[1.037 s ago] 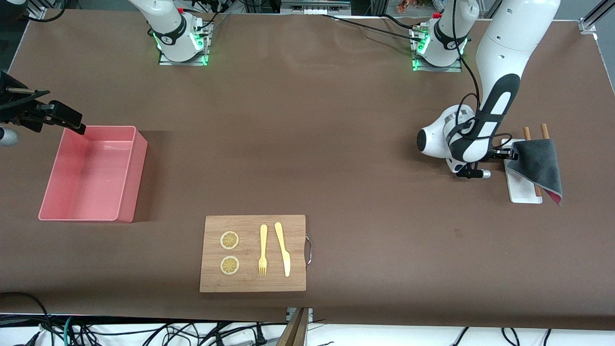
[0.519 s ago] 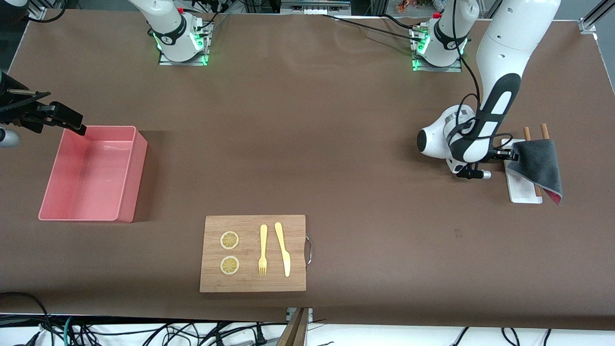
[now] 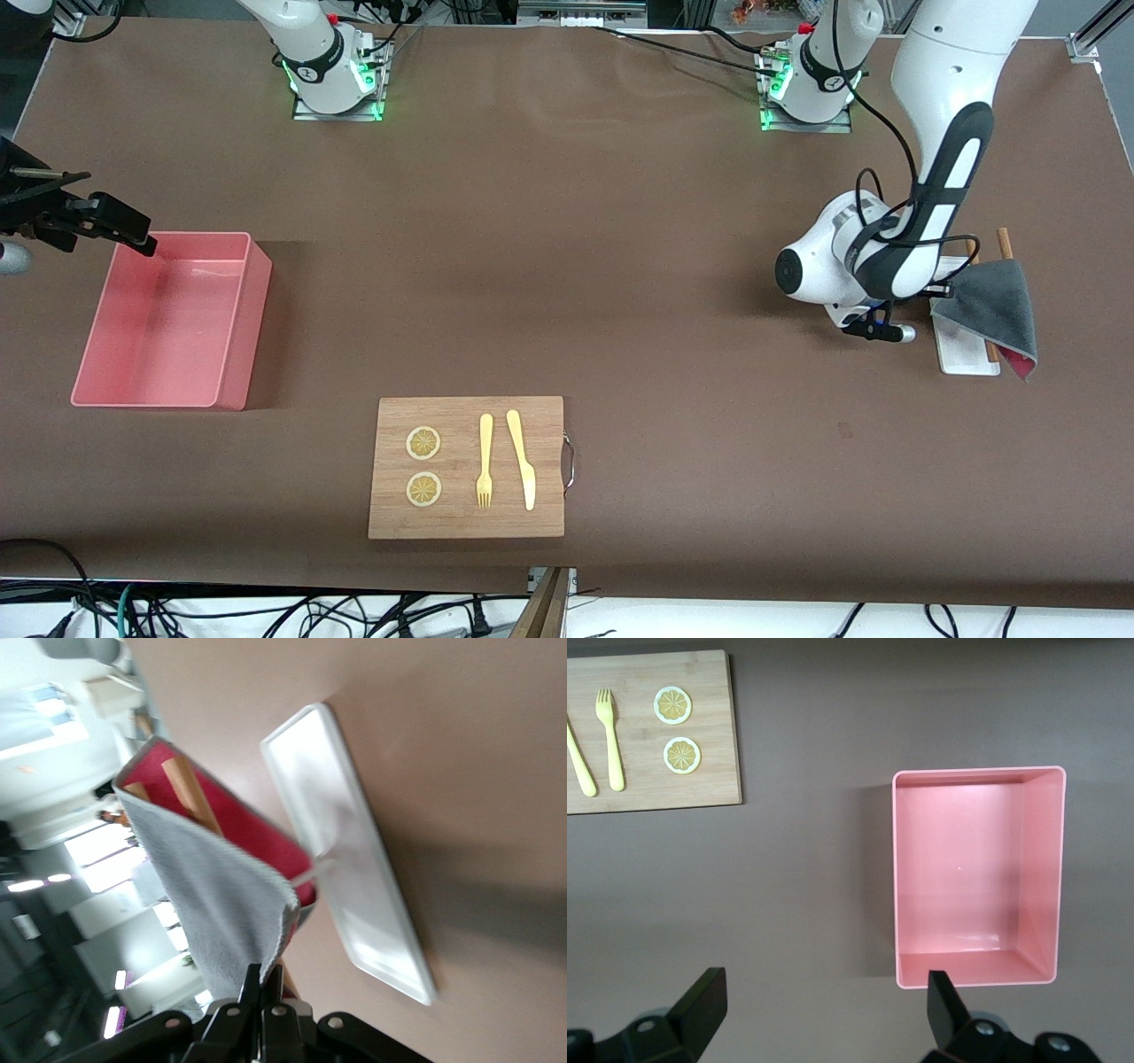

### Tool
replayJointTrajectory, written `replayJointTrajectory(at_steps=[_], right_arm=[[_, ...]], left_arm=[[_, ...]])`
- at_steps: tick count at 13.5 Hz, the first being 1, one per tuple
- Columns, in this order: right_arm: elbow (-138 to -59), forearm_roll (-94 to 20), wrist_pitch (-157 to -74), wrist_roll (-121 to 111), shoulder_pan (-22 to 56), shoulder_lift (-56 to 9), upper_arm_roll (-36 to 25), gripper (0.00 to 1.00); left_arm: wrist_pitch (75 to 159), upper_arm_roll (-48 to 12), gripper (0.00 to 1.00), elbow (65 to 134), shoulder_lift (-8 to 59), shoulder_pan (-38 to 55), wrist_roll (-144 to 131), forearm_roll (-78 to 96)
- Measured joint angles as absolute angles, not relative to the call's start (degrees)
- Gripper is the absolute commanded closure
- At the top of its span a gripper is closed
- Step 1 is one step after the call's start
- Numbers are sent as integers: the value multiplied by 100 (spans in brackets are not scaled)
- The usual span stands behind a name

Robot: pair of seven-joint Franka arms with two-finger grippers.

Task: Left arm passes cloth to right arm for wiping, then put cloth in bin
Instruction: 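Lift the cloth with the left gripper while the right gripper approaches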

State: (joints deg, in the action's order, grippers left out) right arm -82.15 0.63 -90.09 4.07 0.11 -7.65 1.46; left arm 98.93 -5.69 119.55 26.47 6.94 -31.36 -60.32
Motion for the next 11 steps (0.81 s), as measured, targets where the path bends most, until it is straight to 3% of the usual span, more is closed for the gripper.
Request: replayJointTrajectory(at_steps=[5, 11], right_arm=[[-8472, -42, -9106, 628, 35, -1037, 183, 0], [-8500, -1317, -9610, 2830, 192, -1674, 288, 0]], left_arm=[[9303, -1015, 100, 10905, 2325, 723, -1806, -3898], [8461, -1603, 100, 9322, 2279, 775, -1645, -1867]])
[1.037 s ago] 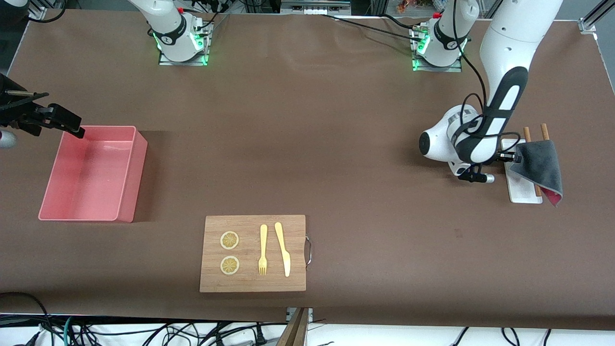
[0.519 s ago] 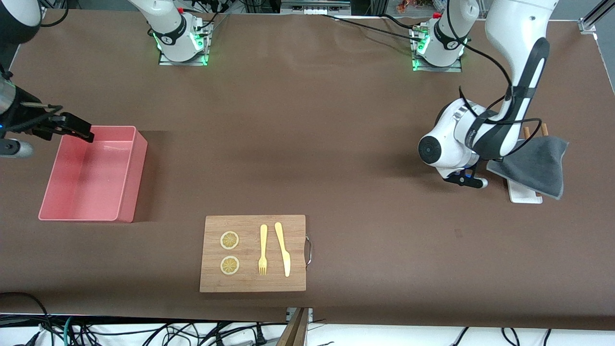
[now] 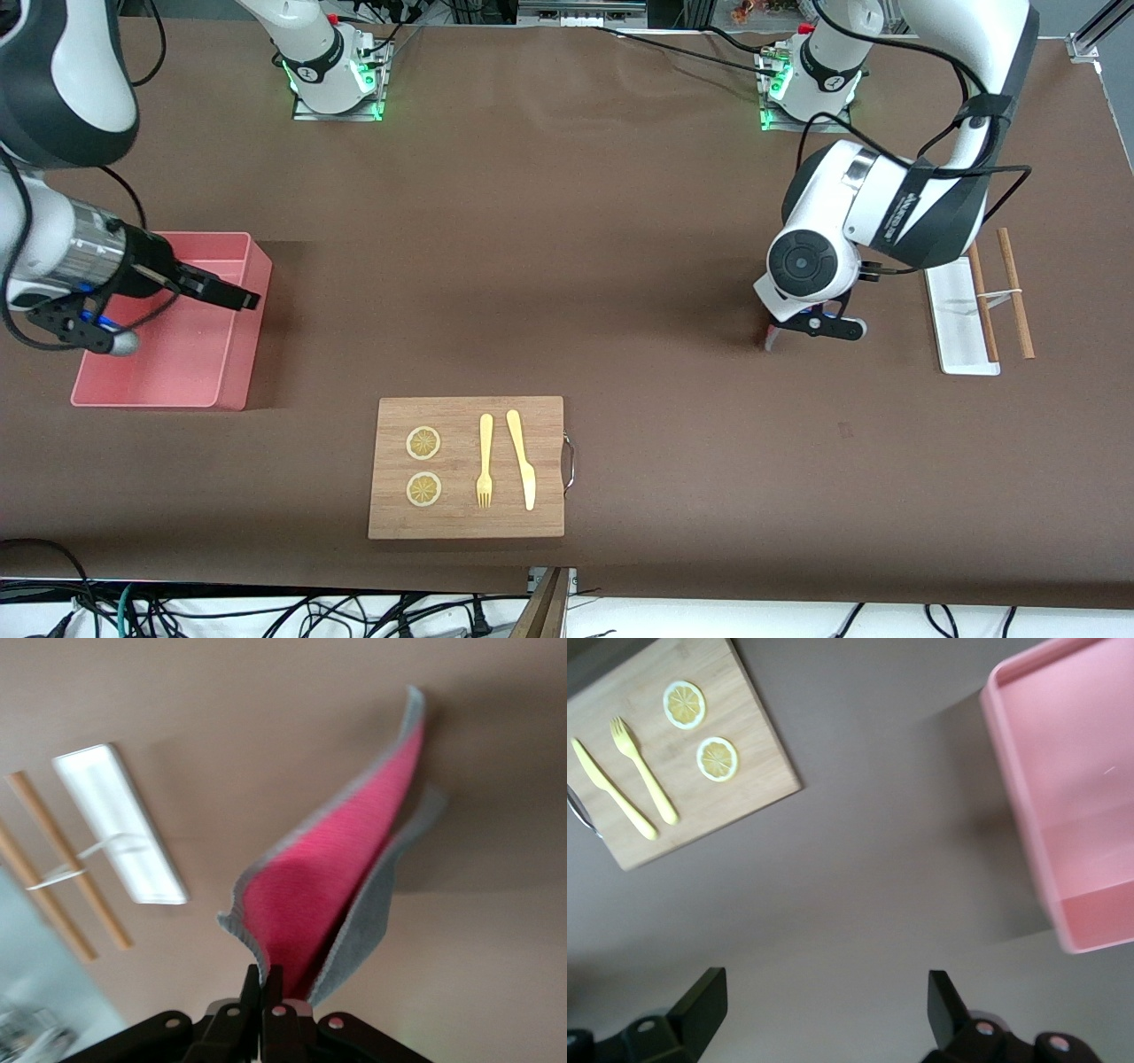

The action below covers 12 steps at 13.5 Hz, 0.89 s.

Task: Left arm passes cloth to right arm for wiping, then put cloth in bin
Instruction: 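Lift the cloth with the left gripper while the right gripper approaches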

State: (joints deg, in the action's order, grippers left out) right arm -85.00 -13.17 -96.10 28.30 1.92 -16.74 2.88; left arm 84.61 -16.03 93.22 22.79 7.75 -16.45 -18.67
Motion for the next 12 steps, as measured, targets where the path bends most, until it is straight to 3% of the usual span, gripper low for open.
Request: replayJointTrajectory(at_steps=[6, 12], right_arm=[[-8512, -1594, -10723, 5179, 325, -2237, 1206, 0], [-8526, -1596, -11829, 6599, 471, -2855, 1788, 0]], left_arm=[[8653, -1598, 100, 8281, 2540, 778, -2377, 782], [10284, -1645, 100, 7990, 2895, 1270, -3851, 2565]])
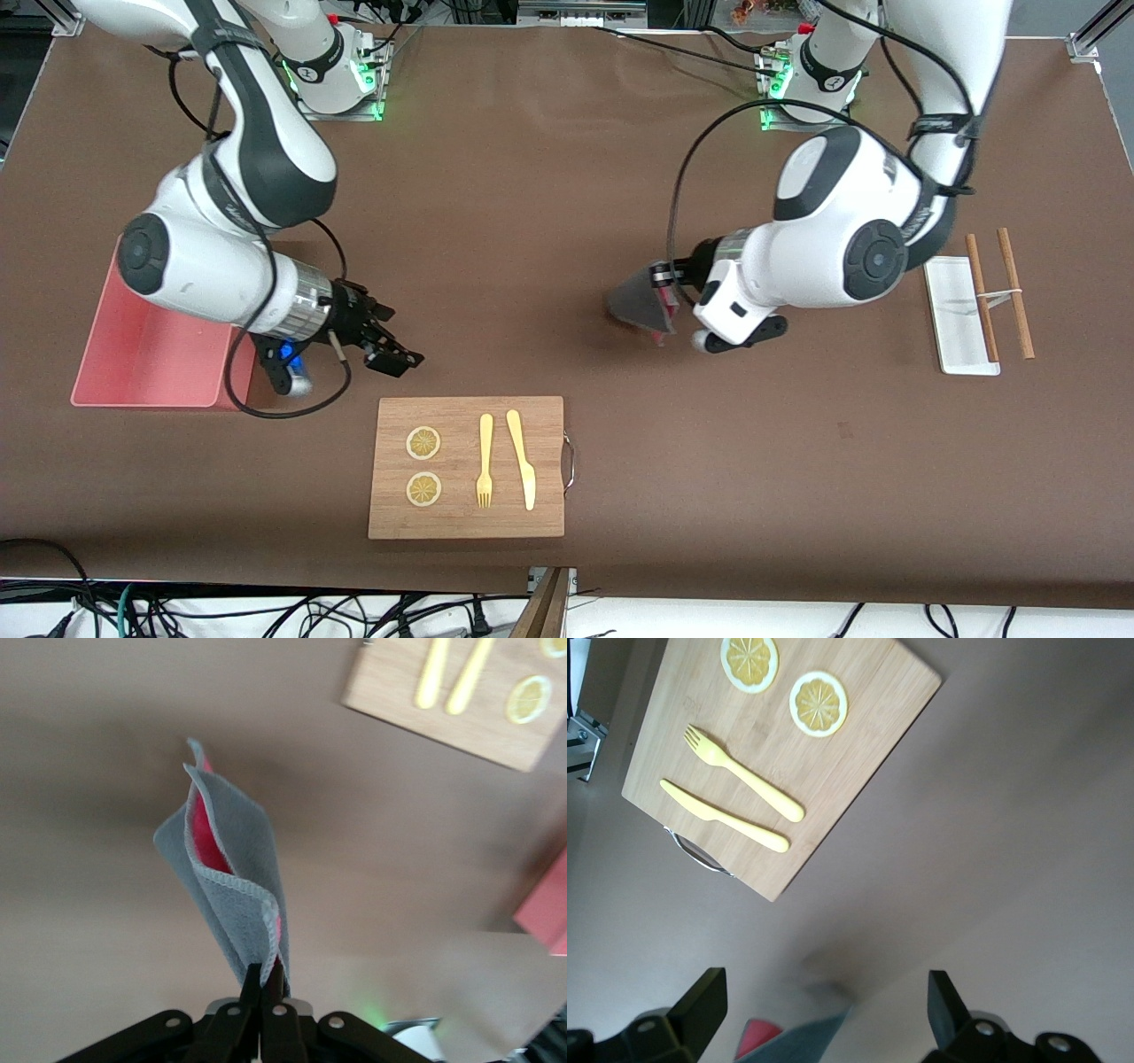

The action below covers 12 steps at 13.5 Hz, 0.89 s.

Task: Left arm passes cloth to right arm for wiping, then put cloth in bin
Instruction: 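Lift the cloth with the left gripper while the right gripper approaches, then grasp the hanging cloth with the right gripper beside the left gripper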

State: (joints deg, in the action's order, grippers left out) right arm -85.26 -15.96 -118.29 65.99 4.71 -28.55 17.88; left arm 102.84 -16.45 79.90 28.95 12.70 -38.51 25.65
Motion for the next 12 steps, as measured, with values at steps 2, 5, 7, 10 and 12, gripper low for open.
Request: replayJointTrajectory(at_steps=[2, 5, 7, 10, 12], right_arm=[[-8530, -1596, -12141, 6926, 579, -3048, 1889, 0], [-8536, -1596, -12421, 7198, 719, -3277, 1958, 0], [-8540, -1596, -12470, 7234, 762, -3401, 1965, 0], [-8569, -1598, -12743, 7421, 794, -3594, 2104, 0], [-8649, -1598, -12870, 7480, 844, -3663, 2169, 0]], left_arm=[[11003, -1654, 100, 7981, 3006, 1622, -4110, 3003], [11977, -1655, 100, 7954, 3056, 1906, -4356, 3832], [12288, -1645, 100, 7943, 3058, 1912, -4377, 4258], [12556, -1645, 100, 7941, 3073, 1923, -4384, 4880], [12596, -1645, 100, 7941, 3075, 1930, -4386, 5213]])
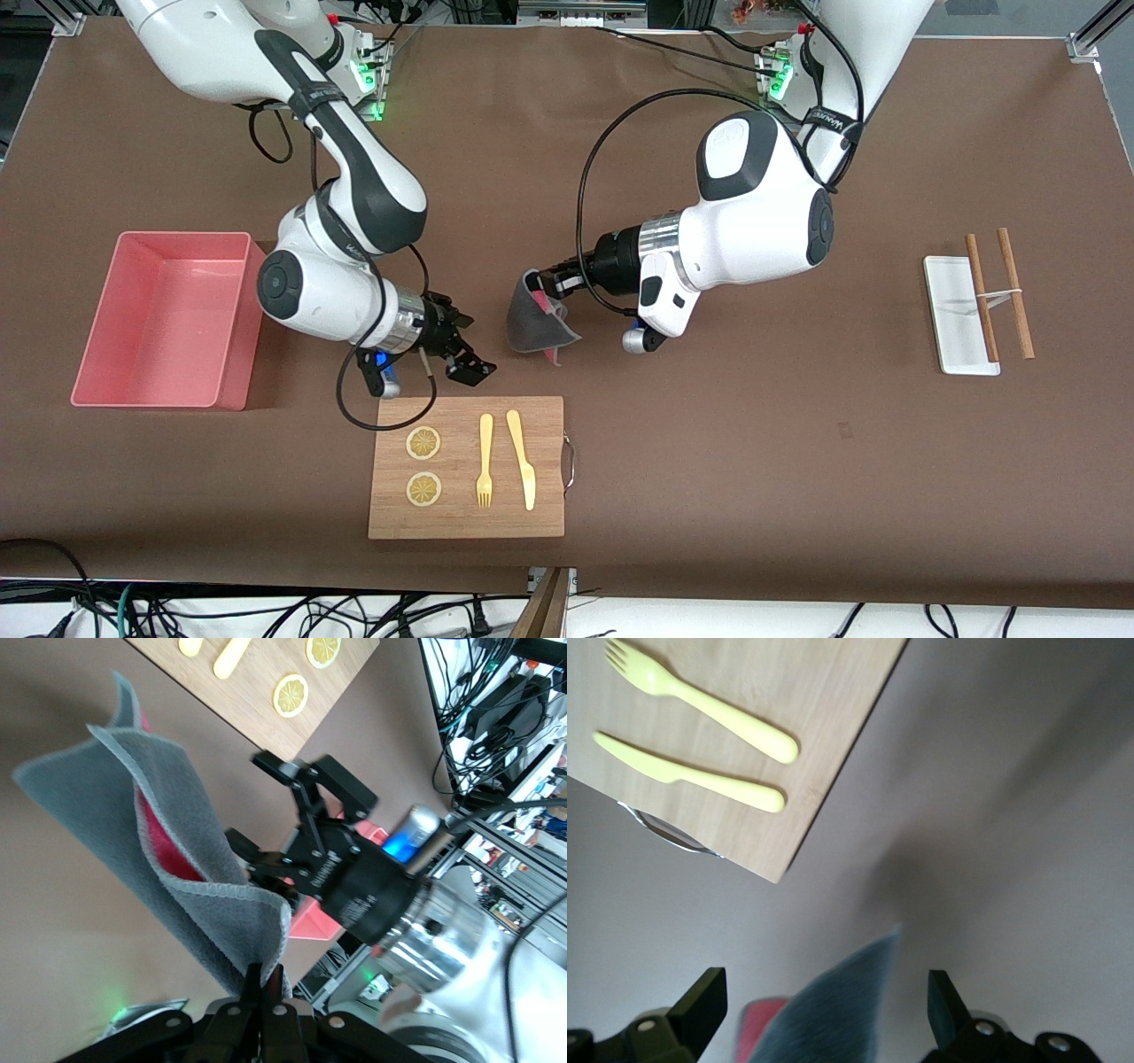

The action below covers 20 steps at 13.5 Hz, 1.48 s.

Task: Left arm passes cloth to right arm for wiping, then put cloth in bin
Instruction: 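Grasp the hanging cloth with the right gripper beside the left gripper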

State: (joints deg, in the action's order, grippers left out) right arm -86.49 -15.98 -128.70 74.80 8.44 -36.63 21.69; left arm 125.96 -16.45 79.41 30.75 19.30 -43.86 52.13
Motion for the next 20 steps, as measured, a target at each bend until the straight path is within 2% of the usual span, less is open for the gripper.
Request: replayJointTrajectory(at_steps=[8, 9, 10, 11, 12, 13, 15, 16, 20], right_arm=[[-8983, -1599, -12900, 7661, 925, -3759, 2252, 0], [-9049, -1599, -12899, 7669, 925, -3774, 2278, 3], [-9115, -1599, -12898, 7678, 927, -3786, 2313, 22], [-9175, -1599, -12888, 7689, 929, -3790, 2337, 36], [-9217, -1599, -12860, 7693, 930, -3791, 2353, 37], [-9236, -1599, -12793, 7703, 930, -3791, 2364, 42], [-9240, -1599, -12584, 7740, 929, -3791, 2391, 90], [-9239, -1599, -12467, 7740, 929, -3790, 2418, 100], [-9212, -1599, -12342, 7739, 919, -3785, 2467, 100]], left_arm=[[12623, -1651, 100, 7941, 3088, 2148, -4699, 5329], [12664, -1650, 100, 7941, 3090, 2176, -4735, 5329], [12689, -1651, 100, 7941, 3091, 2201, -4777, 5329], [12703, -1651, 100, 7940, 3091, 2220, -4800, 5329], [12714, -1651, 100, 7940, 3092, 2230, -4807, 5329], [12719, -1650, 100, 7939, 3092, 2231, -4810, 5329], [12725, -1647, 100, 7936, 3092, 2231, -4813, 5329], [12727, -1645, 100, 7933, 3092, 2231, -4814, 5329], [12743, -1639, 100, 7929, 3092, 2229, -4817, 5329]])
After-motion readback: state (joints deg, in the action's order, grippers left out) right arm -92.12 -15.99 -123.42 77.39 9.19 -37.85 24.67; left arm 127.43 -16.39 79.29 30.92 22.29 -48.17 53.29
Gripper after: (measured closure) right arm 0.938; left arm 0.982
